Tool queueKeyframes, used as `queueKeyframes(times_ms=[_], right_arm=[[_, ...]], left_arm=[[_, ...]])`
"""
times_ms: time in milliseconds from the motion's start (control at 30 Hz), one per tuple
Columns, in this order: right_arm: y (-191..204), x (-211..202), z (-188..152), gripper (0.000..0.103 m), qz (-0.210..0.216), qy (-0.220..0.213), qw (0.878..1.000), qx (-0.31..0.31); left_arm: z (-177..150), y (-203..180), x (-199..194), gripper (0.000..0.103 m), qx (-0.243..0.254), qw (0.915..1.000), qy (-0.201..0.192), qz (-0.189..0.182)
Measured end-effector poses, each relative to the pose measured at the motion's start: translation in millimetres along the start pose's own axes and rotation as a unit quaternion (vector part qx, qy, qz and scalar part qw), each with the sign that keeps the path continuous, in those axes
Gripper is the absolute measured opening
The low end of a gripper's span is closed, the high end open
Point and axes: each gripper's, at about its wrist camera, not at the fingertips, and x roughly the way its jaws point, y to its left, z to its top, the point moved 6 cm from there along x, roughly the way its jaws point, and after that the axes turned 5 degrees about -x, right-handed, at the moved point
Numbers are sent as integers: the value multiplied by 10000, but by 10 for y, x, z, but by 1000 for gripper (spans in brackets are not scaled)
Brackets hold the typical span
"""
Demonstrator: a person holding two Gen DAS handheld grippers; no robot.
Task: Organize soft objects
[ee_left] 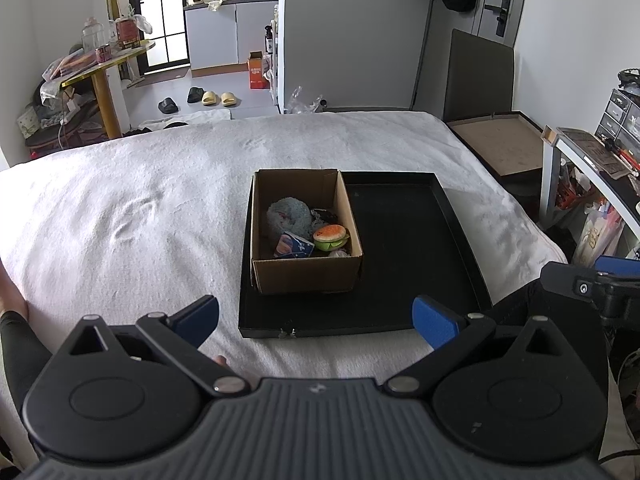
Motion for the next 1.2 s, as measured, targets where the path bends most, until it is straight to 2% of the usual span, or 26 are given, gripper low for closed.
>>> queueKeyframes(times_ms=[1200], right_arm=[[-32, 20, -27, 103, -11, 49, 10000, 19]], left_arm=[[-33, -37, 36, 102, 6, 10000, -4, -35]])
